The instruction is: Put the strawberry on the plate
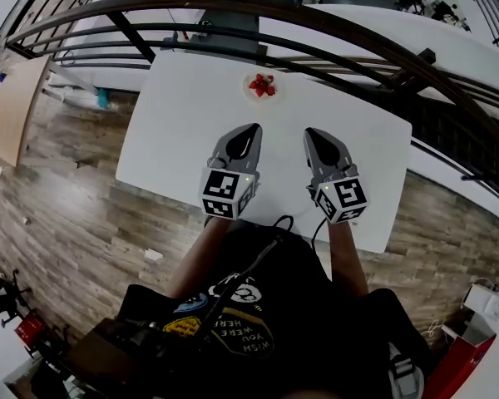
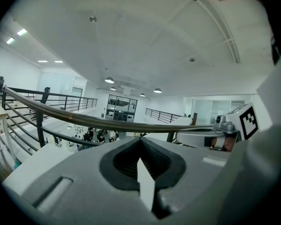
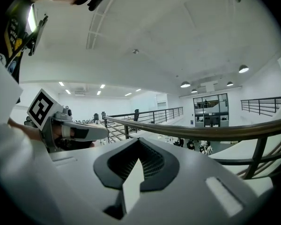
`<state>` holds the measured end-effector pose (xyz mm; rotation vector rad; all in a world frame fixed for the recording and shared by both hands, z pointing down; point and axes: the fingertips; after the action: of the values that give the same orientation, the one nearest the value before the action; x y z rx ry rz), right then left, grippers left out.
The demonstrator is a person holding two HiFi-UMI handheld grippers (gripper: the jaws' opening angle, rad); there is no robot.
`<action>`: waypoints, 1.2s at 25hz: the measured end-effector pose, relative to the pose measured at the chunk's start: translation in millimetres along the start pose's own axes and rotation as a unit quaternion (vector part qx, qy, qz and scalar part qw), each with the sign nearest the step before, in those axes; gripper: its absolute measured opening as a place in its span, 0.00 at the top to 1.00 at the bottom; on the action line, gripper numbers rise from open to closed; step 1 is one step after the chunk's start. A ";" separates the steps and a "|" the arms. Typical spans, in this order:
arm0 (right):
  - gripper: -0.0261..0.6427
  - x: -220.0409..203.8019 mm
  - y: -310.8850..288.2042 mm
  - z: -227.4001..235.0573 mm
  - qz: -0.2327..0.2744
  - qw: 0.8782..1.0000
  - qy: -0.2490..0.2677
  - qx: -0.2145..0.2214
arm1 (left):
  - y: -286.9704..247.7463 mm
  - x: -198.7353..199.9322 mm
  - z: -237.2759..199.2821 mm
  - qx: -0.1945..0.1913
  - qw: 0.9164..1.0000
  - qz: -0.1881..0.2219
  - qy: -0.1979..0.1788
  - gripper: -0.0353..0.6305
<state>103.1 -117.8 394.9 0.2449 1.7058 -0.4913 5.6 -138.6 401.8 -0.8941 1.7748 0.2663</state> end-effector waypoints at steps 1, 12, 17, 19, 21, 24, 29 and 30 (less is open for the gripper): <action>0.96 4.4 6.4 -5.7 0.010 1.000 -0.015 0.009 | 5.0 1.2 6.4 -0.003 1.000 0.003 -0.004 0.95; 0.96 33.5 45.6 -39.8 0.043 0.998 -0.046 0.012 | 40.3 -0.7 28.4 -0.011 0.999 -0.005 -0.034 0.95; 0.96 32.0 45.4 -45.6 0.040 0.998 -0.047 0.005 | 50.8 7.4 19.9 -0.018 0.999 0.003 -0.030 0.95; 0.96 32.5 45.6 -46.4 0.040 0.998 -0.043 0.001 | 53.2 9.6 17.6 -0.021 0.999 0.006 -0.028 0.95; 0.96 33.4 45.8 -46.3 0.039 0.998 -0.040 -0.002 | 55.3 9.7 15.9 -0.022 0.999 0.006 -0.026 0.95; 0.96 34.5 45.1 -43.6 0.037 0.999 -0.036 -0.006 | 55.5 8.1 13.4 -0.023 0.999 0.003 -0.025 0.95; 0.96 36.4 43.9 -41.2 0.034 0.999 -0.036 -0.010 | 56.6 8.3 10.8 -0.025 0.999 -0.003 -0.021 0.95; 0.96 36.4 44.0 -41.3 0.033 0.999 -0.036 -0.010 | 56.7 8.7 10.9 -0.025 0.999 -0.002 -0.020 0.95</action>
<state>78.2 -64.1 356.6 0.2654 1.6260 -0.4289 -26.3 -96.9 376.3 -0.9224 1.7346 0.3255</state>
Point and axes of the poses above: the fingertips, and each gripper's own axes: y backward along the fingers, z to its right, x out of its top, and after that the axes turned 13 degrees about y, right-handed
